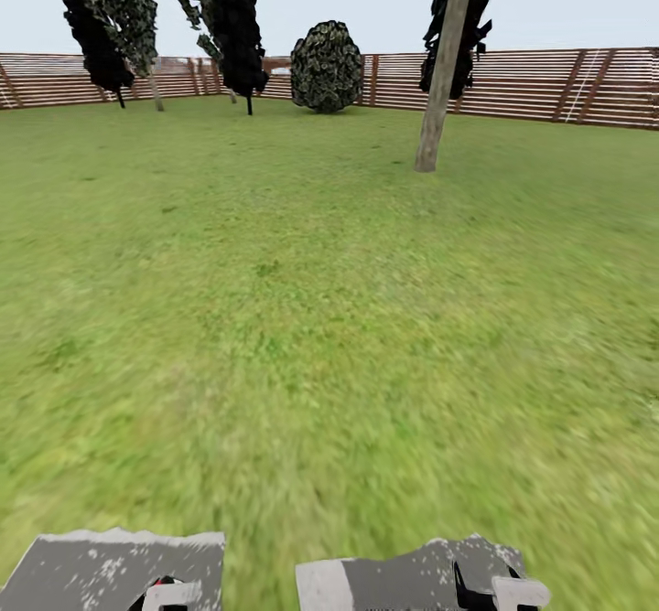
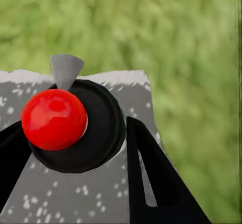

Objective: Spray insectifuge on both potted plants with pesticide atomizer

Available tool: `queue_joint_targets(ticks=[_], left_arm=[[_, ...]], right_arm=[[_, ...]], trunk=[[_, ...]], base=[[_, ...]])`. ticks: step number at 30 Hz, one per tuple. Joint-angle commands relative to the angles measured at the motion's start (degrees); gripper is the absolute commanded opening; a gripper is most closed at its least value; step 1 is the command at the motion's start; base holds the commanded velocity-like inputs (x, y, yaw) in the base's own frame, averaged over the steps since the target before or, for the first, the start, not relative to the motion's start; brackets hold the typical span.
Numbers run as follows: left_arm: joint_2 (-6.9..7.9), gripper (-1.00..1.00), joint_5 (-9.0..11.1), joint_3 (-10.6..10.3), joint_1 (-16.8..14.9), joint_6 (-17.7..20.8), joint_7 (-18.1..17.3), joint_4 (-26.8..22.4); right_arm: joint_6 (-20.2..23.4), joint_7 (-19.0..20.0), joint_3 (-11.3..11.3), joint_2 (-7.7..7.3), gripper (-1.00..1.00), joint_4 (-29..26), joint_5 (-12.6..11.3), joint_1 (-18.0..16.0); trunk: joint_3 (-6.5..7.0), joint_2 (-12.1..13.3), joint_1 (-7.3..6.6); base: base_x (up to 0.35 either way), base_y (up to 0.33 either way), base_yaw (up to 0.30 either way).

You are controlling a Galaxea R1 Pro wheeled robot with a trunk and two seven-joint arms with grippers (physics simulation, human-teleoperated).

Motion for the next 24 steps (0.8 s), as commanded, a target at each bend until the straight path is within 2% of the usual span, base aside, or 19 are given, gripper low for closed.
queue_joint_targets(ticks=[1,24], left_arm=[[-0.03,-1.00,-0.59,0.33,0.00,-0.21,0.06,0.02],[-0.03,-1.00,-0.59,0.33,0.02,-0.21,0.11,0.02]], right_arm=[[-0.12,-0.33,0.01,0.00,1.00,0.05,0.36,-0.04],[-0.12,-0.33,0.01,0.00,1.00,0.05,0.36,-0.04]], trunk=[[-0.04,-0.01,-0.01],[-0.04,-0.01,-0.01]], base=[[0.000,0.000,-0.300],[0.000,0.000,-0.300]])
